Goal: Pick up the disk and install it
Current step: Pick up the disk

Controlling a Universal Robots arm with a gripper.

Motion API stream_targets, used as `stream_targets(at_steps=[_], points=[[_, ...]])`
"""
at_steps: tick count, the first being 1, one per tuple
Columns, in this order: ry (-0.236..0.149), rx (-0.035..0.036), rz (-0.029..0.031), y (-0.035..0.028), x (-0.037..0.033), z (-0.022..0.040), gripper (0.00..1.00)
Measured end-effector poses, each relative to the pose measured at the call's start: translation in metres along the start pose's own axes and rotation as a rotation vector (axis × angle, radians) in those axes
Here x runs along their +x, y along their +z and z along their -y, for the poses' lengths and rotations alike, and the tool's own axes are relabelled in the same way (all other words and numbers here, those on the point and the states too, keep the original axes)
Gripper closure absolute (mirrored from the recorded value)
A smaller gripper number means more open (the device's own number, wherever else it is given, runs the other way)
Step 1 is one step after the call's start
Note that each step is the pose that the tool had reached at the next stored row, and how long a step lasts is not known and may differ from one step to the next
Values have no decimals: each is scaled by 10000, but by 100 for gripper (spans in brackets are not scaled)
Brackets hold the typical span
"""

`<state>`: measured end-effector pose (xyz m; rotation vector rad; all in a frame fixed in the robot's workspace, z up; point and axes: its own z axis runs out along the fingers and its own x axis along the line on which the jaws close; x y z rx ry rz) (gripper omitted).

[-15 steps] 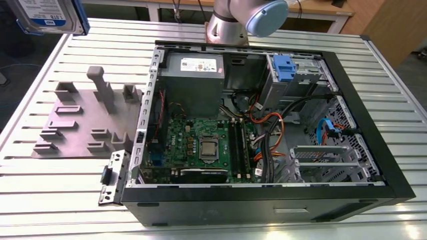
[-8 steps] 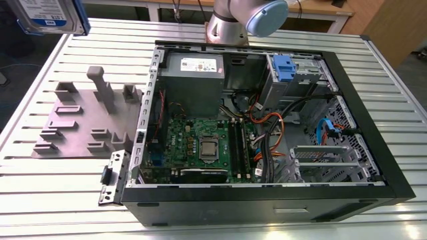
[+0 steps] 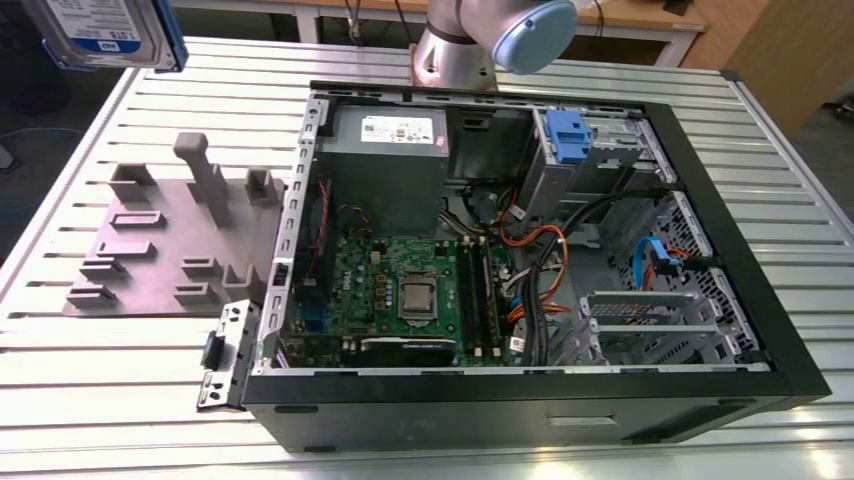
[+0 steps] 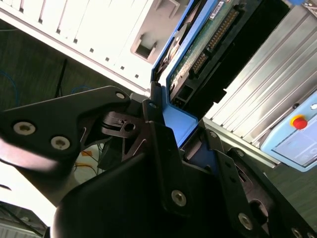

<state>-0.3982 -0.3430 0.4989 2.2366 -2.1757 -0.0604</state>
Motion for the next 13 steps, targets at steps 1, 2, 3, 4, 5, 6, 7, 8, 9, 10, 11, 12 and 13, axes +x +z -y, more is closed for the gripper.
stream_targets(at_steps=[1, 2, 3, 4, 5, 6, 7, 8, 9, 10, 11, 12, 13], points=[[0, 1, 1, 0, 0, 9, 63], [0, 0, 0, -1, 1, 20, 63], [0, 0, 0, -1, 1, 32, 63], [0, 1, 1, -1, 1, 42, 63], [-1, 1, 0, -2, 2, 51, 63], [0, 0, 0, -2, 2, 60, 63], [0, 0, 0, -3, 2, 69, 63], [-1, 1, 0, -3, 2, 78, 63], [0, 0, 0, -3, 2, 86, 63], [0, 0, 0, -4, 3, 93, 63], [0, 0, 0, -4, 3, 100, 63], [0, 1, 0, -4, 3, 106, 63], [1, 1, 1, -4, 3, 112, 63]])
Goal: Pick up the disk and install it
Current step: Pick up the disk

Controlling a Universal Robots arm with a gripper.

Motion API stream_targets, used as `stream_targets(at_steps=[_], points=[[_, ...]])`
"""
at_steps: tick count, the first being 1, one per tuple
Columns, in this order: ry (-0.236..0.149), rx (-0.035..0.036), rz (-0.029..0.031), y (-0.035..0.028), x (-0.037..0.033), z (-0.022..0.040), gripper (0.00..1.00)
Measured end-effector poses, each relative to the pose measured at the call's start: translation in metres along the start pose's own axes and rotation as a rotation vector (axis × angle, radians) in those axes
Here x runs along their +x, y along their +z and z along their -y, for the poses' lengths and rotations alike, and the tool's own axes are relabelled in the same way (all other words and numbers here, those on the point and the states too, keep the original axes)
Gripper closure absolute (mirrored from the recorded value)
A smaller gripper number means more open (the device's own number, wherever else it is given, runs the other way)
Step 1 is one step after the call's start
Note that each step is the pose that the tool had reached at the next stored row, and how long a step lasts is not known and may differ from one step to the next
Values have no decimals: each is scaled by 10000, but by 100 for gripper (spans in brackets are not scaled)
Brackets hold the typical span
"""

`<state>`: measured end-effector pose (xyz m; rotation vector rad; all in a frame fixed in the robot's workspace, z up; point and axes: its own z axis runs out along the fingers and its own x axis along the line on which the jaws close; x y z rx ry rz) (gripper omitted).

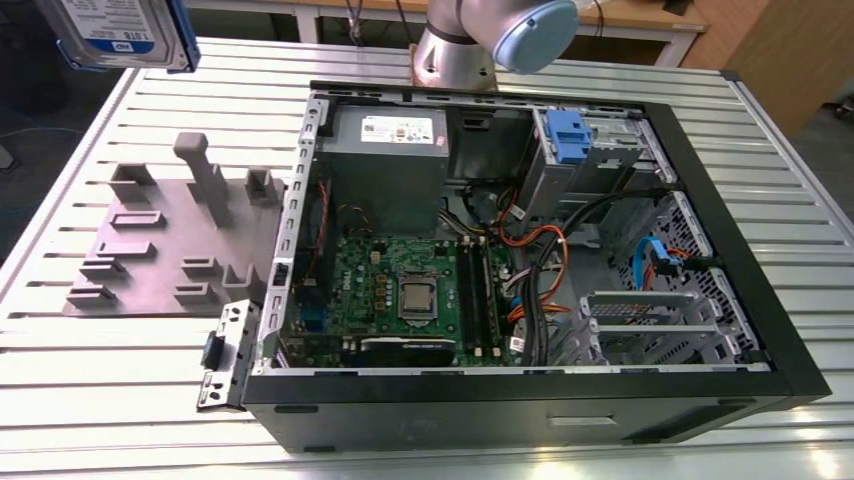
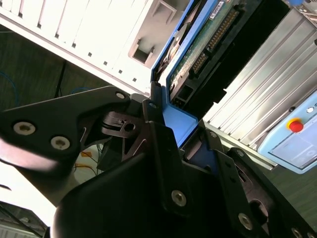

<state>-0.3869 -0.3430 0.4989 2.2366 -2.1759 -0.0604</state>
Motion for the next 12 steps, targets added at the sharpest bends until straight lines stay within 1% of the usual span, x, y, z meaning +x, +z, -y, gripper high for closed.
stream_targets(at_steps=[12], points=[[-1, 0, 0, -3, 2, 65, 63]])
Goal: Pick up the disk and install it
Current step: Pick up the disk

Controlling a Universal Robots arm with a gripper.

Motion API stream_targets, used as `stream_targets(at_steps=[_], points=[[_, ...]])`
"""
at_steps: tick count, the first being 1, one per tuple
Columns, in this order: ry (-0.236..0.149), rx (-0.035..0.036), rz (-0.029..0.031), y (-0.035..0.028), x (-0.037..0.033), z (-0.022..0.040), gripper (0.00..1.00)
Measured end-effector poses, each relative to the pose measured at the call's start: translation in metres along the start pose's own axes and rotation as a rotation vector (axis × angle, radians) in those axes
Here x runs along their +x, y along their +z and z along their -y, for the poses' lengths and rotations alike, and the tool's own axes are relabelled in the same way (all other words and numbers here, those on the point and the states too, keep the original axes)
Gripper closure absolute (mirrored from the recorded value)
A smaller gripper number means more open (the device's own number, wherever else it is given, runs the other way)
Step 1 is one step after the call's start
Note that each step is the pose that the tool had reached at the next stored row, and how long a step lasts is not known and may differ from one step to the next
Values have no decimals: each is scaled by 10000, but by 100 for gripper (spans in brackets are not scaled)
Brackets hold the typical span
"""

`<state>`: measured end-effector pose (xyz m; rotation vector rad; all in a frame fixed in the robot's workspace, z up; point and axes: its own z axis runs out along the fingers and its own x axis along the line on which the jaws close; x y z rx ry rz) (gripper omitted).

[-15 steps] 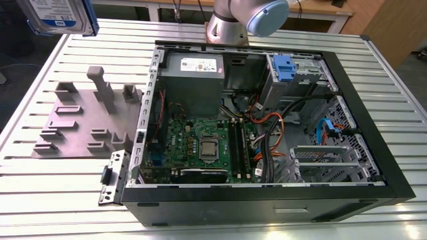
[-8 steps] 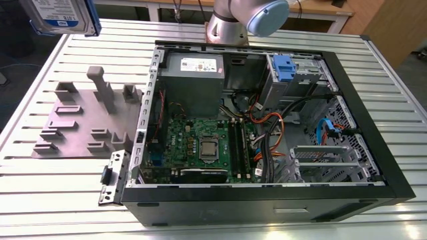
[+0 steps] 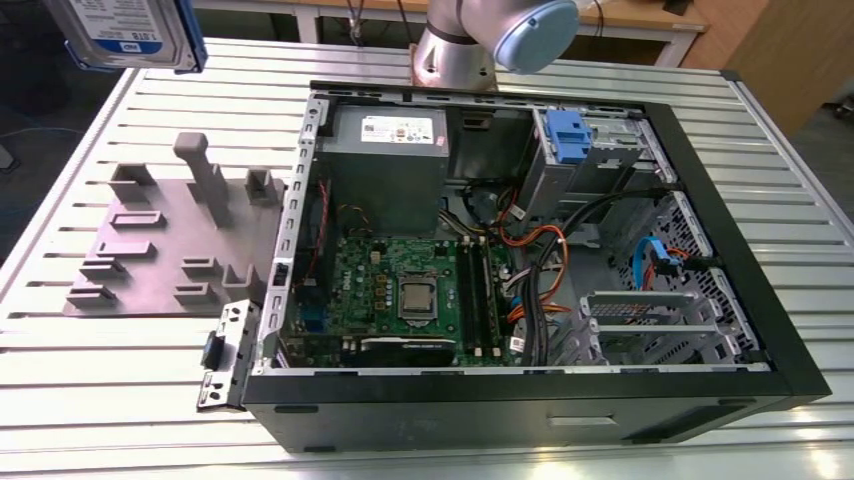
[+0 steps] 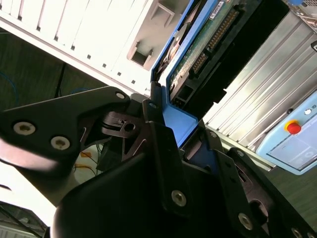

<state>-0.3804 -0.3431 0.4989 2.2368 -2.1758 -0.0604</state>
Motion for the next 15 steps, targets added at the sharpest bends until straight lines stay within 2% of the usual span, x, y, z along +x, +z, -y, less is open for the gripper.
stream_targets(at_steps=[15], points=[[0, 0, 0, -4, 2, 85, 63]])
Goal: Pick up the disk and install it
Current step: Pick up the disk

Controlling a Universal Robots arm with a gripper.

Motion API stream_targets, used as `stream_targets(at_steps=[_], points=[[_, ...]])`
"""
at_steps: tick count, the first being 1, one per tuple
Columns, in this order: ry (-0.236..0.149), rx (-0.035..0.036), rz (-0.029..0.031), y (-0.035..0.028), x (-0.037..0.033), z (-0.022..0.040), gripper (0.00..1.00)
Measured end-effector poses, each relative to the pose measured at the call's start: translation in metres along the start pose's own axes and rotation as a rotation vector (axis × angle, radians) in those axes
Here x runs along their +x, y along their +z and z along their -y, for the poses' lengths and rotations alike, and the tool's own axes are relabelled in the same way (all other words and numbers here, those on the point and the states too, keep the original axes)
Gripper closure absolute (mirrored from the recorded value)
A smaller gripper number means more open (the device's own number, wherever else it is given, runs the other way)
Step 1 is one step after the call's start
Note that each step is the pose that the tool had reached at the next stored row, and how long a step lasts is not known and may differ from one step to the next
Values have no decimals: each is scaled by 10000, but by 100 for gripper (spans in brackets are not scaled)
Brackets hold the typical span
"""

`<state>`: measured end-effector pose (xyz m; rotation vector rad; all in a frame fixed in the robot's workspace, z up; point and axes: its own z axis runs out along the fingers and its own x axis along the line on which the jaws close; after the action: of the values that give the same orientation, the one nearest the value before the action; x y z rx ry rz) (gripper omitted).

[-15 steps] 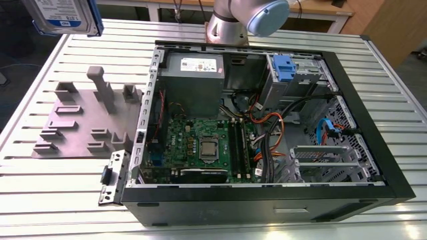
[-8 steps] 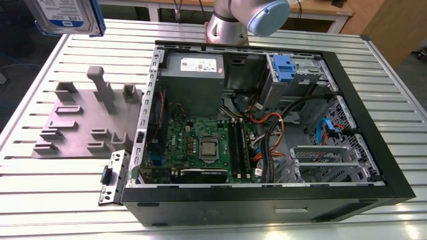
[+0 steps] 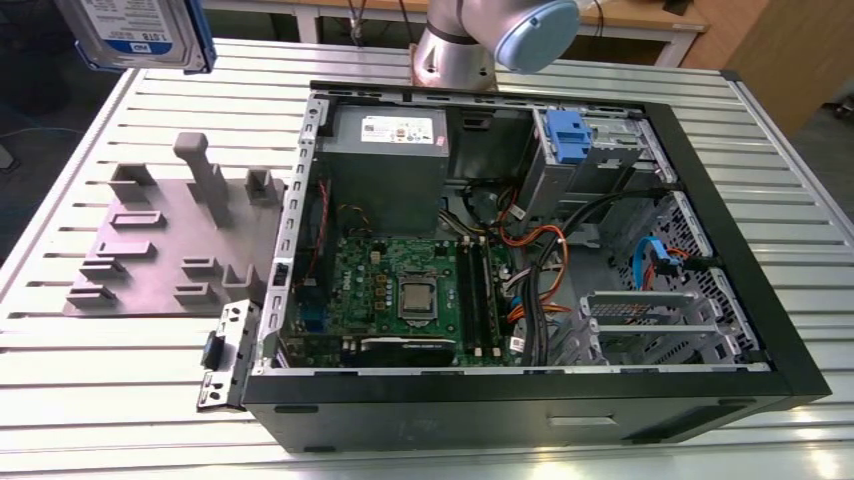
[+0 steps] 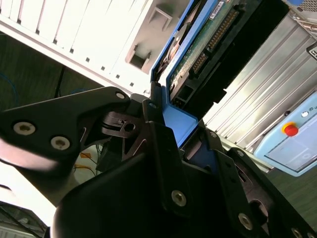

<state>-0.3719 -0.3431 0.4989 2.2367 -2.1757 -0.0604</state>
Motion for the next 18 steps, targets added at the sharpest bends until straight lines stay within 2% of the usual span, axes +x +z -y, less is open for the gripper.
stream_targets(at_steps=[18], points=[[1, -1, 0, -4, 3, 99, 63]])
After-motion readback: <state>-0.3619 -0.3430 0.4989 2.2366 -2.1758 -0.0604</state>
